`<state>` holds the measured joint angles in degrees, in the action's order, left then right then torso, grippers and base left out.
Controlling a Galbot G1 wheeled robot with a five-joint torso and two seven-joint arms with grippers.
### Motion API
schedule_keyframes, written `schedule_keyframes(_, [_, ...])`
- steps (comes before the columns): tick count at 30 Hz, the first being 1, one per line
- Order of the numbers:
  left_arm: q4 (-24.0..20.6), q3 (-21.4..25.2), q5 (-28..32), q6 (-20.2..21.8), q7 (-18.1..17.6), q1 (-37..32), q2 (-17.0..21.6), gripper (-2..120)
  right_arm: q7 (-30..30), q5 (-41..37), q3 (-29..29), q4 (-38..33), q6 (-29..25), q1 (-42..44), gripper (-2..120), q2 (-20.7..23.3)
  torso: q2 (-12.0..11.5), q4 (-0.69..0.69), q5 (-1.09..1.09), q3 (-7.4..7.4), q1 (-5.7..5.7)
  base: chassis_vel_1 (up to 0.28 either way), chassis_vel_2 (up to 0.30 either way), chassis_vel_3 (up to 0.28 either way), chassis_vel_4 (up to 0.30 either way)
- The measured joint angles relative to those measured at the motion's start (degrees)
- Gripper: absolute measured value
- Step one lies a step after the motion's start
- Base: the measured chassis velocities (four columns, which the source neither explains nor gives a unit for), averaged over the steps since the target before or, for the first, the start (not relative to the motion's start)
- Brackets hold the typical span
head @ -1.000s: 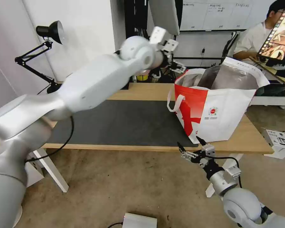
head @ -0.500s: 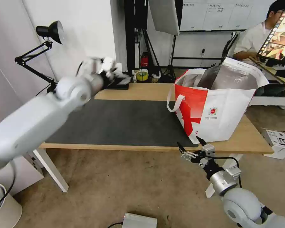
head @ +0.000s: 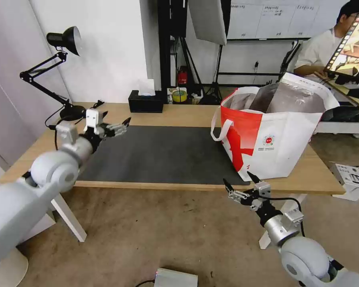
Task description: Pick up the trash from the table and place it into the takeout bag.
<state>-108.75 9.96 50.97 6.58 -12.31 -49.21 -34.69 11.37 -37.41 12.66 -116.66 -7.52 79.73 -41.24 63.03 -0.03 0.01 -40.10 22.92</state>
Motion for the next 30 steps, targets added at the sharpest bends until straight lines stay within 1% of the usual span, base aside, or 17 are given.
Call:
schedule_keyframes(2, [-1.2,4.2,-2.9,-1.4,-1.1,-6.8,-2.0,100,0.0,0.0,0.0,0.0,0.0,0.0,100,0.0,0.0,0.02,-0.01,0.00,0.00,0.000,0.000,0.000,0.000])
schedule_keyframes(3, [-1.2,4.2,-2.9,-1.4,-1.1,-6.8,-2.0,100,0.0,0.0,0.0,0.0,0.0,0.0,100,0.0,0.0,0.02,-0.01,0.00,0.00,0.000,0.000,0.000,0.000])
schedule_keyframes(6, [-2.0,9.3,-6.9,-3.9,-1.8,-15.2,-5.3,100,0.0,0.0,0.0,0.0,0.0,0.0,100,0.0,0.0,0.03,-0.02,0.00,-0.01,0.000,0.000,0.000,0.000])
schedule_keyframes(7, [-2.0,9.3,-6.9,-3.9,-1.8,-15.2,-5.3,100,0.0,0.0,0.0,0.0,0.0,0.0,100,0.0,0.0,0.03,-0.02,0.00,-0.01,0.000,0.000,0.000,0.000])
schedule_keyframes(10, [-2.8,14.3,-9.4,-5.9,-1.9,-23.2,-8.9,100,0.0,0.0,0.0,0.0,0.0,0.0,100,0.0,0.0,0.03,-0.01,0.00,0.00,0.000,0.000,0.000,0.000])
schedule_keyframes(11, [-2.8,14.3,-9.4,-5.9,-1.9,-23.2,-8.9,100,0.0,0.0,0.0,0.0,0.0,0.0,100,0.0,0.0,0.03,-0.01,0.00,0.00,0.000,0.000,0.000,0.000])
schedule_keyframes(13, [-3.3,17.1,-11.3,-6.9,-1.6,-28.1,-11.1,100,0.0,0.0,0.0,0.0,0.0,0.0,100,0.0,0.0,0.04,0.00,0.00,0.00,0.000,0.000,0.000,0.000])
schedule_keyframes(14, [-3.4,17.9,-11.8,-7.2,-1.4,-29.5,-11.7,100,0.0,0.0,0.0,0.0,0.0,0.0,100,0.0,0.0,0.04,-0.01,0.00,-0.01,0.000,0.000,0.000,0.000])
schedule_keyframes(15, [-3.4,17.9,-11.8,-7.2,-1.4,-29.5,-11.7,100,0.0,0.0,0.0,0.0,0.0,0.0,100,0.0,0.0,0.04,-0.01,0.00,-0.01,0.000,0.000,0.000,0.000])
schedule_keyframes(18, [-4.2,19.7,-13.3,-8.2,-0.7,-33.0,-13.9,100,0.0,0.0,0.0,0.0,0.0,0.0,100,0.0,0.0,0.03,0.00,0.00,-0.01,0.000,0.000,0.000,0.000])
schedule_keyframes(22, [-4.5,20.4,-14.1,-8.8,0.0,-34.4,-15.4,100,0.0,0.0,0.0,0.0,0.0,0.0,100,0.0,0.0,0.03,0.00,0.00,-0.01,0.000,0.000,0.000,0.000])
schedule_keyframes(30, [-4.9,20.6,-14.4,-9.1,0.1,-35.0,-16.2,100,0.0,0.0,0.0,0.0,0.0,0.0,100,0.0,0.0,0.02,0.00,0.00,0.00,0.000,0.000,0.000,0.000])
